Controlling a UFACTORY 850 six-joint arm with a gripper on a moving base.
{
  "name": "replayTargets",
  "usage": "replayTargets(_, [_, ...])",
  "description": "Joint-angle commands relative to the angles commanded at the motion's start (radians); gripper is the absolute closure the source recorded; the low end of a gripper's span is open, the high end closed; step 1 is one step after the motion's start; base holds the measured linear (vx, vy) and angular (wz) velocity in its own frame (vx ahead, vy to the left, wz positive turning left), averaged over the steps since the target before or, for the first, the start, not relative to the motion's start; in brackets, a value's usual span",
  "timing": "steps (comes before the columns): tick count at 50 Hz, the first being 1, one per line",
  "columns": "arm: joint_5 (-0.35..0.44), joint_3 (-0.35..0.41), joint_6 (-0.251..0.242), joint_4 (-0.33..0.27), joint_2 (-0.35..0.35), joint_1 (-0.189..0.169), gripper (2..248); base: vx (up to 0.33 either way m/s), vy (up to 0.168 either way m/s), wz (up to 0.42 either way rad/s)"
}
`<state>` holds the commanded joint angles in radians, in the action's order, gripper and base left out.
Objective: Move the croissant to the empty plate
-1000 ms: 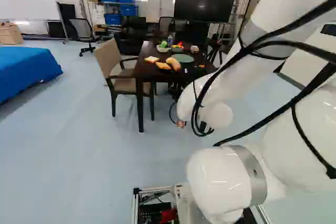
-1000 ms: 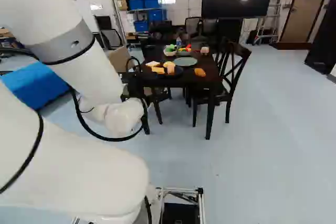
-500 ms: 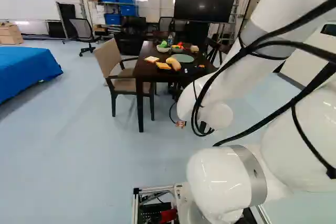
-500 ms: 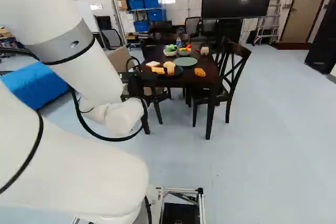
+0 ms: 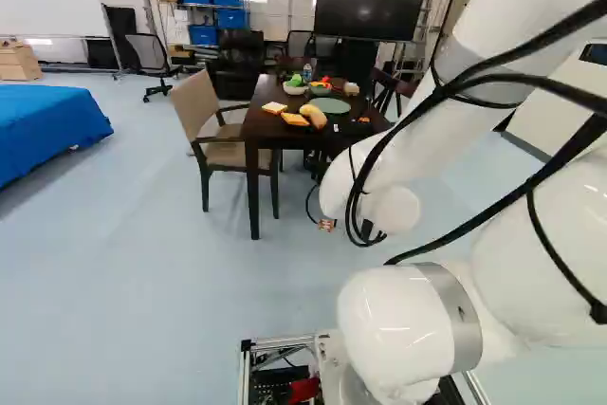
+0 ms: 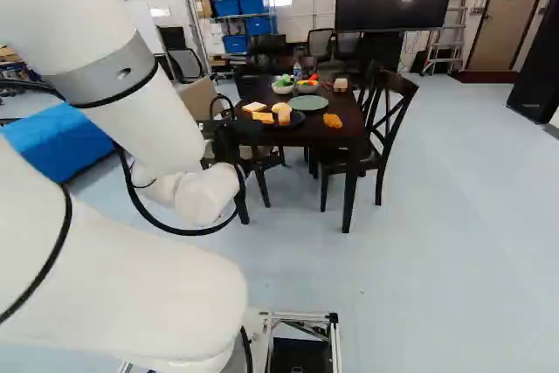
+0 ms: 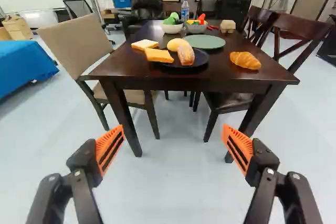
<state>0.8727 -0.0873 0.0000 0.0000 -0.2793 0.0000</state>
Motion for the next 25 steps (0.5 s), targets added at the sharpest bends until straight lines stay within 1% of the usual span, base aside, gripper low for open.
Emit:
replayTargets(11, [0.0,0.0,0.0,0.0,0.0,0.0,3,0.101,-0.002,-0.007])
replayTargets(25, [0.0,0.0,0.0,0.0,0.0,0.0,3,0.145,-0.003,-0.014])
